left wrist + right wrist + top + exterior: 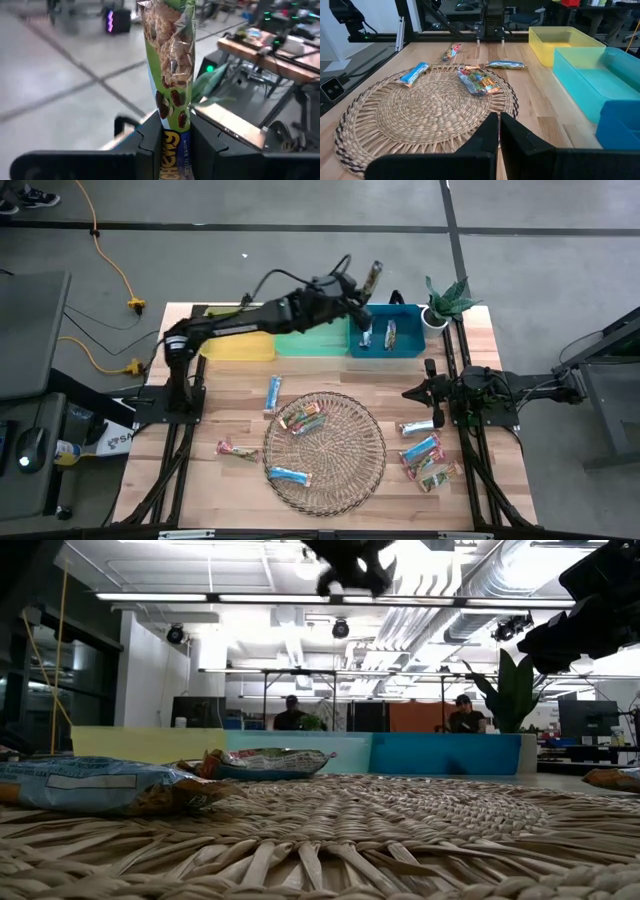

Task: Pick and place Granola Bars by type
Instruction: Put the blue granola bar into the blue bin

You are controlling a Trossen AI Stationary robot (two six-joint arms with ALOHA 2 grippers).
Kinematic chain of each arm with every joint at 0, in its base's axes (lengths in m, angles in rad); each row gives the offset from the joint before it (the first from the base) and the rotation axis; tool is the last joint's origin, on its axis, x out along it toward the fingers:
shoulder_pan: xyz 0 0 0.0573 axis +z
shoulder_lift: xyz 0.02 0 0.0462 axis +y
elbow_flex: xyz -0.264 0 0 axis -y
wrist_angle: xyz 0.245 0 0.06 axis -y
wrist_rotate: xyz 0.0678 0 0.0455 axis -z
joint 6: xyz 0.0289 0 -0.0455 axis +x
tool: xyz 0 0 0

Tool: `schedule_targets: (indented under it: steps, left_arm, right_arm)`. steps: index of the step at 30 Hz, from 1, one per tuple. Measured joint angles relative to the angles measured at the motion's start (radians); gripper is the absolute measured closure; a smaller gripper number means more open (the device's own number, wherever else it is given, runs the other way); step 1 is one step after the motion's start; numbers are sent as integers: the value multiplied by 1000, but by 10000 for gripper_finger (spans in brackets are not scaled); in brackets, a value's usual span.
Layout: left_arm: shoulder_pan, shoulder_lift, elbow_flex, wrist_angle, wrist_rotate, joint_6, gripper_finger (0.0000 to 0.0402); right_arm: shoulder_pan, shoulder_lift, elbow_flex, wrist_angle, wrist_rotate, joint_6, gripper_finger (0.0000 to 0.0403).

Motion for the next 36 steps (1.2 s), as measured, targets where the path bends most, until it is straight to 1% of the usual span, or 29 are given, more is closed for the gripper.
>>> schedule_targets:
  steps: [3,6,10,14,16,17,19,21,22,25,30,33,36]
  left_arm:
    - [8,62,14,25,-12,-118,332]
    - [18,131,52,12,-15,-188,332]
    - [30,225,161,-44,-11,-279,332]
    - [46,324,295,-185,-11,-382,332]
    - [52,378,356,-221,-7,-456,332]
    - [58,394,376,-270,8,-495,332]
    - [63,439,410,-268,54,-561,332]
    - [71,463,413,-295,109,-606,332]
    - [71,480,415,-282,126,-626,332]
    - [74,516,414,-339,150,-678,332]
    - [77,572,414,-373,211,-691,332]
    - [77,583,414,-380,220,-706,332]
    - [77,582,414,-363,205,-704,332]
  right_arm:
    - [0,0,0,0,0,0,402]
    - [0,0,0,1,1,0,402]
    - [0,0,0,0,1,0,402]
    - [0,0,0,0,0,0,402]
    - [0,0,0,1,2,0,402]
    - [0,0,0,0,2,0,402]
    - [0,-1,0,0,0,0,402]
    - [0,1,0,3,2,0,402]
    - [0,2,0,4,1,0,402]
    - [0,5,0,4,1,0,402]
    - [0,6,0,0,1,0,402]
    - [0,6,0,0,1,0,402]
    - [0,6,0,1,1,0,402]
